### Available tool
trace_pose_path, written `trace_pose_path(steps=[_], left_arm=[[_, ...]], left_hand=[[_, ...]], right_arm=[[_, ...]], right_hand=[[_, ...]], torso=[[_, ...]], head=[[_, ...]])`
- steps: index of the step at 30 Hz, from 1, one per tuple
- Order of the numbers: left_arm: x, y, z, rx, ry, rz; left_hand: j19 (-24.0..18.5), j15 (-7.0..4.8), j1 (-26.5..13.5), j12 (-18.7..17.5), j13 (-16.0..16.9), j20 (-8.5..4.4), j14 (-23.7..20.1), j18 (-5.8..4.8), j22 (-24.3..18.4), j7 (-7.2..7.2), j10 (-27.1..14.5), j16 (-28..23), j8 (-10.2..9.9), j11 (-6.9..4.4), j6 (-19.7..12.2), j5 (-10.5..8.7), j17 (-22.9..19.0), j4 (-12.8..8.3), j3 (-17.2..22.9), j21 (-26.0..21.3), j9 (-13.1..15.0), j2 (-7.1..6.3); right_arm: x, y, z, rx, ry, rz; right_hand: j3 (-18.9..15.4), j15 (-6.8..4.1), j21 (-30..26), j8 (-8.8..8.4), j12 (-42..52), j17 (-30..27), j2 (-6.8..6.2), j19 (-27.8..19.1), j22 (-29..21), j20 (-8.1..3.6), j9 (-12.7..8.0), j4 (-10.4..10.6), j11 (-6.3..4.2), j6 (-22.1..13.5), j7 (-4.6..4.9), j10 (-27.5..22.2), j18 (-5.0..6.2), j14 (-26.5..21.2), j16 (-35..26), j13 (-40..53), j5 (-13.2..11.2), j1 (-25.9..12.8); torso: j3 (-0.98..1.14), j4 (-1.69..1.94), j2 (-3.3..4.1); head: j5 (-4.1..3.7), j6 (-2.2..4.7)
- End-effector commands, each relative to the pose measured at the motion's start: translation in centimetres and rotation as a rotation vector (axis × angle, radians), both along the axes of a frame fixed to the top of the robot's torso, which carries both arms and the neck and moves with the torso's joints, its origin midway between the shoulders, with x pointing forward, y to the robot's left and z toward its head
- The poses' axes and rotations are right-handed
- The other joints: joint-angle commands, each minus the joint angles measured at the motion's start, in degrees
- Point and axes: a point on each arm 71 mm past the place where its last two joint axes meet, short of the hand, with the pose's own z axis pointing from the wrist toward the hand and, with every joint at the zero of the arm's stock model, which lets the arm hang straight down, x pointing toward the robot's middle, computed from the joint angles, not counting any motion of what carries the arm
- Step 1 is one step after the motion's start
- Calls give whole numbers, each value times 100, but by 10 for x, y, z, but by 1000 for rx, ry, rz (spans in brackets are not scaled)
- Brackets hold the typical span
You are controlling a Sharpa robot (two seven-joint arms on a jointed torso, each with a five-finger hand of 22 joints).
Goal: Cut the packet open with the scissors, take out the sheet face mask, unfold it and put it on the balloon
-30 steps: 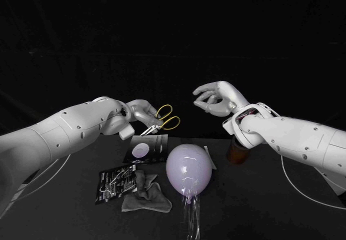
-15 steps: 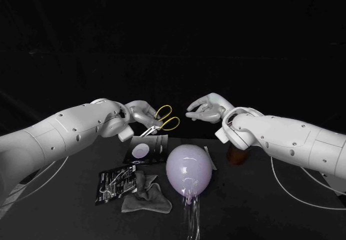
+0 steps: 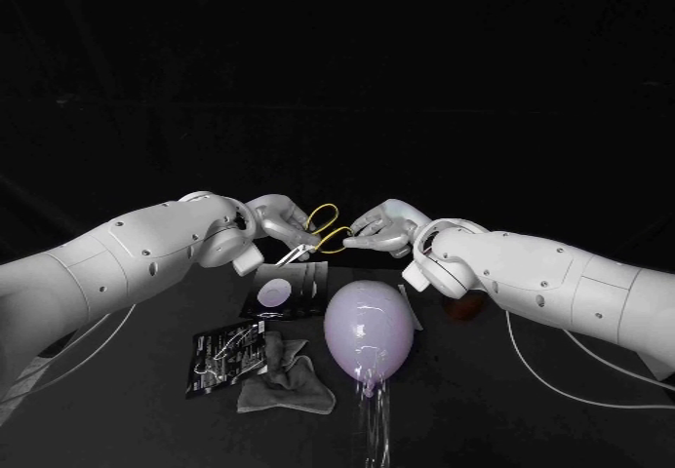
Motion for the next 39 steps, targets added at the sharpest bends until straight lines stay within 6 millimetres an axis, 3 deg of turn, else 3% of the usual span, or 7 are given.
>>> trace_pose_path(steps=[1, 13, 14, 16, 20, 30, 39], left_arm=[[-1, -4, 3, -22, -12, -9], [-3, -8, 3, -25, -11, -23], [-4, -9, 3, -26, -11, -26], [-4, -9, 3, -26, -11, -27], [-4, -10, 3, -26, -12, -29], [-5, -10, 3, -17, -26, -32], [-4, -14, 7, -26, -84, -28]], left_hand=[[-25, -8, -7, 17, -2, -4, 12, 84, 5, 5, 165, -32, 13, -110, 9, 22, 2, -104, 141, 36, 2, 72], [-33, -8, -16, 16, -2, -3, 14, 84, 14, 5, 167, -34, 14, -110, 7, 22, 7, -109, 148, 50, 12, 73], [-33, -8, -16, 16, -2, -3, 14, 84, 14, 5, 167, -34, 14, -110, 7, 22, 7, -109, 148, 50, 12, 73], [-33, -8, -16, 16, -2, -3, 14, 84, 14, 5, 167, -34, 14, -110, 7, 22, 7, -109, 148, 50, 12, 73], [-33, -8, -16, 16, -2, -3, 14, 84, 14, 5, 167, -34, 14, -110, 7, 22, 7, -109, 148, 50, 12, 73], [-55, -7, -28, 12, -3, -2, 9, 83, 28, 6, 161, -44, 10, -109, -1, 23, 14, -120, 164, 72, 28, 73], [-187, 89, -220, -53, -38, 52, -171, 50, 41, 76, -49, -167, -66, -28, -133, 16, 10, -41, 130, 80, 62, -4]], right_arm=[[-1, 5, -3, -4, 36, 32], [-1, 11, -2, 33, 21, 27], [-1, 11, -1, 50, 13, 20], [0, 11, 1, 73, 3, 9], [0, 9, 3, 111, -19, -13], [0, 4, 5, 145, -35, -46], [-2, 7, 4, 138, -20, -48]], right_hand=[[-57, 58, -31, -56, -63, -16, 82, 59, 796, 74, -11, -19, 26, -77, 31, -97, -29, 325, 46, -69, -23, 25], [-12, 71, -11, -56, -18, -21, 302, 65, 822, 111, 9, -52, 24, -18, 27, -41, -30, 312, 93, -179, -29, 143], [210, 16, 41, 13, 68, -14, 608, 106, 879, 82, 36, -18, -43, 148, -48, 163, -45, 313, 116, -194, -45, 228], [459, -59, 81, 103, 144, -29, 865, 137, 923, 28, 73, -5, -131, 346, -149, 397, -56, 311, 125, -205, -24, 315], [868, -229, 168, 329, 277, -47, 1049, 208, 1020, -130, 214, -180, -333, 718, -354, 938, -86, 313, 143, -199, 77, 486], [1583, -361, 207, 589, 259, -116, 1122, 238, 1075, -285, 527, -485, -473, 841, -478, 1459, -101, 309, 149, -158, 8, 309], [1742, -380, 208, 663, 234, -138, 1083, 239, 1082, -304, 644, -606, -501, 843, -497, 1557, -102, 308, 154, -122, -6, 188]], torso=[[-1, -8, -4], [5, -8, -5], [5, -10, -6], [6, -13, -7], [5, -11, -7], [7, -14, -8], [5, -10, -7]], head=[[10, -10], [13, -24], [14, -26], [18, -28], [18, -28], [22, -28], [7, -31]])
